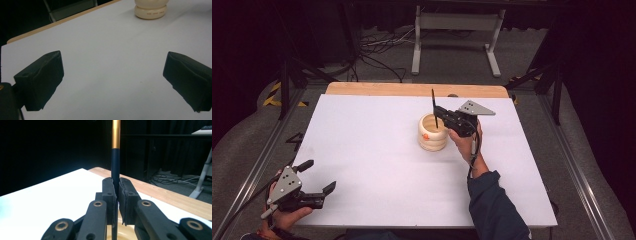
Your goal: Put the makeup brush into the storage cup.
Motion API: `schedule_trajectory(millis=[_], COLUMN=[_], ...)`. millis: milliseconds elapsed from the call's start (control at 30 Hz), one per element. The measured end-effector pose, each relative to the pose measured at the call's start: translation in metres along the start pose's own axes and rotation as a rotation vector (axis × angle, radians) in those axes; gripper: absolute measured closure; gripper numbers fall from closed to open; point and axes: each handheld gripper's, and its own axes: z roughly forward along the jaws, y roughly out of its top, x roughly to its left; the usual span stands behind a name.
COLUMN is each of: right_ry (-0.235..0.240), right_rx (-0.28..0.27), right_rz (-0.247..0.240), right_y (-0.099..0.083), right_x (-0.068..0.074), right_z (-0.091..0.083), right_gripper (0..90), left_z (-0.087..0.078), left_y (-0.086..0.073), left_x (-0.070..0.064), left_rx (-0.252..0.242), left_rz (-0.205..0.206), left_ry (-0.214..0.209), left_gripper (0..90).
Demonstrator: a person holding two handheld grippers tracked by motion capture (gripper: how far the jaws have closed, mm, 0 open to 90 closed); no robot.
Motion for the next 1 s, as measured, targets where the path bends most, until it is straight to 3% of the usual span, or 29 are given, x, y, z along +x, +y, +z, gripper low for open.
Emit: schedule_trajectory(millis=[1000], right_ry=[0.002], right_rx=[-0.004], right_rz=[-0.002], right_y=[-0.0081], right_x=[0.0027], right_z=[-0.0037], right_gripper=[83.6], left_z=[0.0005], left_y=[-0.0003], left_x=[-0.0002], left_rx=[0.005], left_rz=[0.003], left_ry=[-0.002], left_gripper=[3.9])
